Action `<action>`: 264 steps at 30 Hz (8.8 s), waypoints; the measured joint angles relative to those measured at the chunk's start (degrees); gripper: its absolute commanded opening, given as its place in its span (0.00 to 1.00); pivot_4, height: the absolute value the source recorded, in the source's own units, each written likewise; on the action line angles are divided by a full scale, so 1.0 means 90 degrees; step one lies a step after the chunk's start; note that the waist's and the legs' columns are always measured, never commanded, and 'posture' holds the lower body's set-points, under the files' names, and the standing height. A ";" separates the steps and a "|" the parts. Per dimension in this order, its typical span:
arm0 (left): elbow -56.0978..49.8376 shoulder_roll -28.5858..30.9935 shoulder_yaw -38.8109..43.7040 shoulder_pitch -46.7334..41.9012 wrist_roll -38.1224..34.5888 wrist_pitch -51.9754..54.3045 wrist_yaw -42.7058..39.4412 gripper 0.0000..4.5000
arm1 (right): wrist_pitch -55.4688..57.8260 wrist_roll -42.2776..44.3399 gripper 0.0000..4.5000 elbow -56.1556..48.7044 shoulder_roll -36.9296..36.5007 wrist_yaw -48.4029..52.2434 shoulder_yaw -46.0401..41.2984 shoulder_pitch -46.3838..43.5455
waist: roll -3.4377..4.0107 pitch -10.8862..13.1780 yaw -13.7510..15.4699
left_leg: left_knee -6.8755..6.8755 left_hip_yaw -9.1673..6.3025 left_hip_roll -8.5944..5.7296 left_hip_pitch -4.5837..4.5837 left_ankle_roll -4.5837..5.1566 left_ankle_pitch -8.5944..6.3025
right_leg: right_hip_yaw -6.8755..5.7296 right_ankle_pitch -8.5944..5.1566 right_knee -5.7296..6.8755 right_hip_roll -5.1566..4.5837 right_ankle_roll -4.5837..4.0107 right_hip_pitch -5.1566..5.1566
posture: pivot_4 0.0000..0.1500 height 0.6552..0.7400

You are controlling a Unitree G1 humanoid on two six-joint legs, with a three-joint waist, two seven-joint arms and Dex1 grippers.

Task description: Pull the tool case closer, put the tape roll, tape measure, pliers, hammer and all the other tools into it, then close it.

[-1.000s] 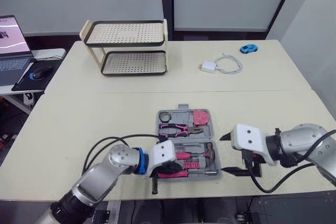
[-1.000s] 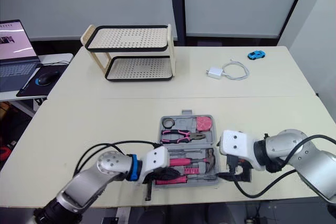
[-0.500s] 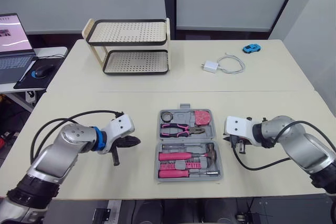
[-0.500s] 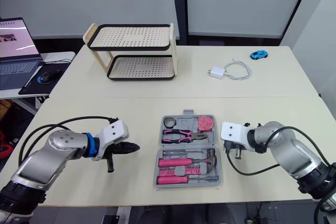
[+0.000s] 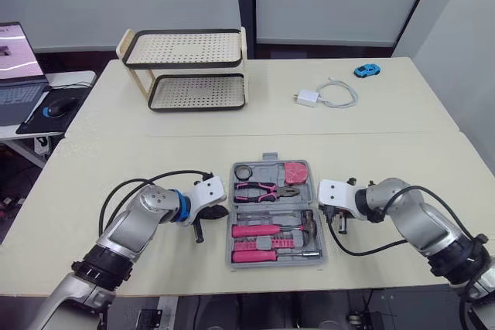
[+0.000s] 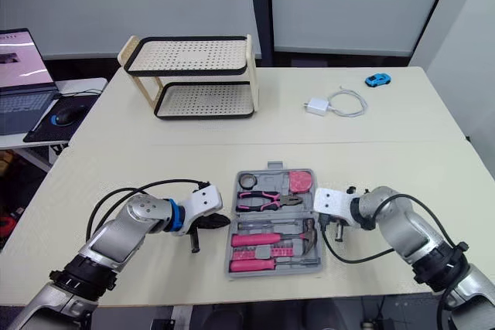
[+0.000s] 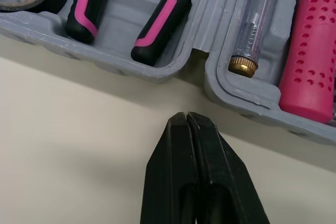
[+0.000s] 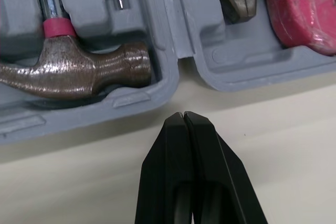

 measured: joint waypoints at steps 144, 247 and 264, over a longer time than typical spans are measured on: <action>-0.2318 -0.0453 -0.0618 0.1837 -0.1335 0.0326 -0.0107 0.01 | 0.5223 0.5130 1.00 -0.0555 0.1193 -0.1306 -0.4968 0.1082 | 0.0025 -0.0021 -0.0001 | -0.0006 0.0003 0.0003 0.0027 0.0003 -0.0001 | 0.0005 0.0000 -0.0007 0.0003 -0.0001 0.0033 | 1.00 1.00; -0.3507 0.1160 0.0376 0.3220 -0.0435 0.1152 0.0689 0.00 | -0.1260 0.1497 0.01 -0.1811 -0.1882 -0.0459 -0.1216 0.3057 | 0.0018 0.0007 0.0002 | -0.0012 0.0010 0.0012 0.0015 0.0009 -0.0008 | 0.0006 -0.0011 -0.0014 0.0002 0.0004 0.0017 | 1.00 1.00; -0.3127 0.0452 -0.0442 0.2186 0.0106 0.1148 0.0764 0.00 | -0.0427 0.1156 0.01 -0.2200 -0.1376 -0.0286 -0.1085 0.3037 | 0.0035 -0.0002 0.0125 | -0.0008 0.0001 0.0005 0.0061 0.0010 -0.0008 | 0.0002 -0.0012 -0.0024 -0.0006 0.0006 0.0079 | 1.00 1.00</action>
